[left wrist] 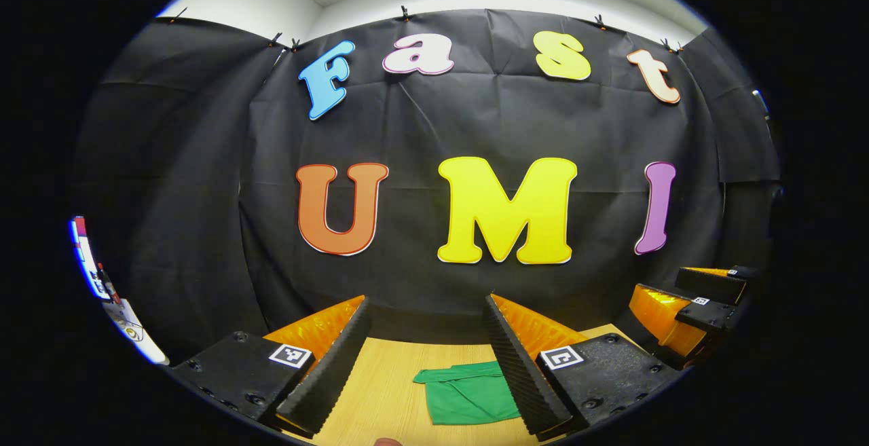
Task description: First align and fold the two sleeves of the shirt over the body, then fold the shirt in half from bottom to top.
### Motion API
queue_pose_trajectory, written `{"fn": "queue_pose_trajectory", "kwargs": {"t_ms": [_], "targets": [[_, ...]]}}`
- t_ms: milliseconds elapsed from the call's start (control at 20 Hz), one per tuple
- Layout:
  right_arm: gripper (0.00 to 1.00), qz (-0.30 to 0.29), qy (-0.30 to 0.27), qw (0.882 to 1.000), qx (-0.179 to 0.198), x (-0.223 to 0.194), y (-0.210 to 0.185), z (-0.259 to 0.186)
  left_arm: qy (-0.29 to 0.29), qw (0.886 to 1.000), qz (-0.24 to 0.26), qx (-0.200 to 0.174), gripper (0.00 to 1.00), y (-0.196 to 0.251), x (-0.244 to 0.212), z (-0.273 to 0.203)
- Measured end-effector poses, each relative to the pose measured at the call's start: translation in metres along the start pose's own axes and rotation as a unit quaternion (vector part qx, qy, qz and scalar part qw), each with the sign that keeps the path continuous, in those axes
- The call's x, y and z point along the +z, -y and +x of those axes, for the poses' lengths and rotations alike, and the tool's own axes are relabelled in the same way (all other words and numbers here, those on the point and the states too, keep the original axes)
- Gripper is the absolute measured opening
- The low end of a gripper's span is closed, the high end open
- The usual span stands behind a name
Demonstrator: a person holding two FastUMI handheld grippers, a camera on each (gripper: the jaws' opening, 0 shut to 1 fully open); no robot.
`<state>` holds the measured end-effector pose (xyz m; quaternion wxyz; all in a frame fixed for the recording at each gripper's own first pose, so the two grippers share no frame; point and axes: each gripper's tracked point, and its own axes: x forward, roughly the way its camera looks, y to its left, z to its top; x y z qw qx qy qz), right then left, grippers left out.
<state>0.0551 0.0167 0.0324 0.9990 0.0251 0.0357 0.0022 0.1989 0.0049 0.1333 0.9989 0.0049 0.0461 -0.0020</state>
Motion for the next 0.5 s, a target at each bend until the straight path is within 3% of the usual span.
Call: {"fn": "queue_pose_trajectory", "kwargs": {"t_ms": [500], "targets": [[0.96, 0.005, 0.007, 1.000, -0.018, 0.003, 0.006, 0.004, 0.000, 1.000, -0.006, -0.016, 1.00, -0.001, -0.002, 0.010]]}}
